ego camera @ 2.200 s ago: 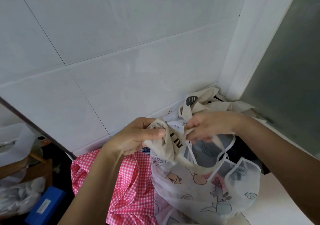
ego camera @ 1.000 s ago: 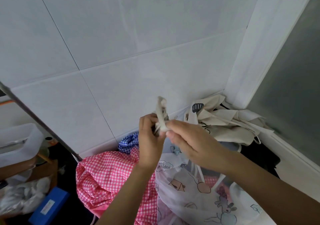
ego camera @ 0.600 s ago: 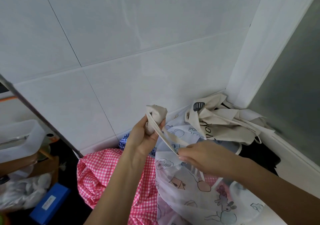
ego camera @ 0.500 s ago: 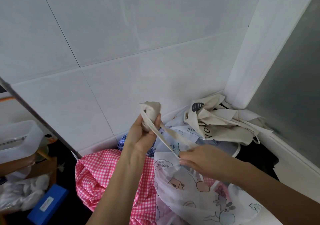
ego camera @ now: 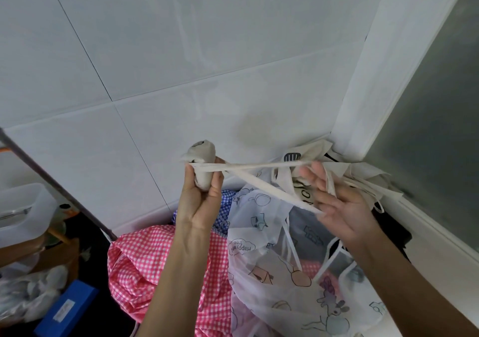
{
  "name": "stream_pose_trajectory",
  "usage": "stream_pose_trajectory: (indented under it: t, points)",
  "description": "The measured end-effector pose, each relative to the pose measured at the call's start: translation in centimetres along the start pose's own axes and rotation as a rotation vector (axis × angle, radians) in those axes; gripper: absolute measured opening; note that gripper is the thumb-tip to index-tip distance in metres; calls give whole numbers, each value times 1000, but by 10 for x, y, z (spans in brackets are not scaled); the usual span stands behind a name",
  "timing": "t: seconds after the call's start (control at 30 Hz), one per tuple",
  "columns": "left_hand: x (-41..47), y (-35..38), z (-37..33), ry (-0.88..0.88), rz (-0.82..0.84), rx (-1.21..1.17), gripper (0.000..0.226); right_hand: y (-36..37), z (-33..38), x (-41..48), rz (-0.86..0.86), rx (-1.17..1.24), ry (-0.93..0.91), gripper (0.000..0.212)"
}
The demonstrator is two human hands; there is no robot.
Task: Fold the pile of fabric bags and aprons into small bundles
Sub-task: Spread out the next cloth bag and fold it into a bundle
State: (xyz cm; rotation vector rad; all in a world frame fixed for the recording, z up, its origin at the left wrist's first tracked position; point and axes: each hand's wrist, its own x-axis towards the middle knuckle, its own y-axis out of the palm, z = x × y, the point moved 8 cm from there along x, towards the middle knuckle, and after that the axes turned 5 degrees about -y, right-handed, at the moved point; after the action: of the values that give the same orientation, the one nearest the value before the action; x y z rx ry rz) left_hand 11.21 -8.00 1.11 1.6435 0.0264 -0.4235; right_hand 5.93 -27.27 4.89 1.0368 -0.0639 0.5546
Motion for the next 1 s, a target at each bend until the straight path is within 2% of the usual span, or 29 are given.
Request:
stream_pose_trajectory:
  t: [0.03, 0.1, 0.17, 0.23, 0.3, 0.43, 0.5, 0.57, 0.7, 0.8, 0.83, 0.9, 1.0]
  points:
    - [1, -1, 6, 1, -33, 7, 40, 11, -7, 5, 56, 79, -7, 41]
    - [1, -1, 14, 39, -82, 49, 25, 13, -11, 15, 12, 72, -21, 60]
    - [1, 2, 11, 120, -67, 207, 25, 16, -17, 21, -6, 137, -4, 88]
    - [-7, 15, 10, 208, -19, 483, 24, -1, -15, 25, -170, -23, 8, 109]
    - [-12, 22, 15, 255, 33, 725, 22, -19, -12, 26, -253, -262, 86, 120]
    - [-27, 24, 33, 313, 33, 1048, 27, -5, -15, 30, -119, -741, 371, 116]
    - [-33, 25, 45, 362, 30, 1246, 17, 3, -13, 32, -60, -1054, 415, 109]
    - [-33, 18, 64, 321, 64, 1413, 9, 6, -11, 35, -62, -1214, 451, 98]
    - [-36, 5, 82, 256, 161, 1643, 9, -5, 11, 49, -183, -1162, 453, 48]
    - [-42, 8, 88, 222, 294, 1792, 10, -18, 23, 55, -365, -962, 393, 49]
    - [-44, 10, 91, 218, 343, 1849, 12, -20, 23, 56, -399, -942, 374, 43]
    - [-48, 16, 93, 219, 405, 1882, 12, -26, 28, 61, -471, -1016, 328, 32]
    - [-48, 25, 83, 238, 432, 1816, 5, -35, 46, 65, -584, -1138, 221, 40]
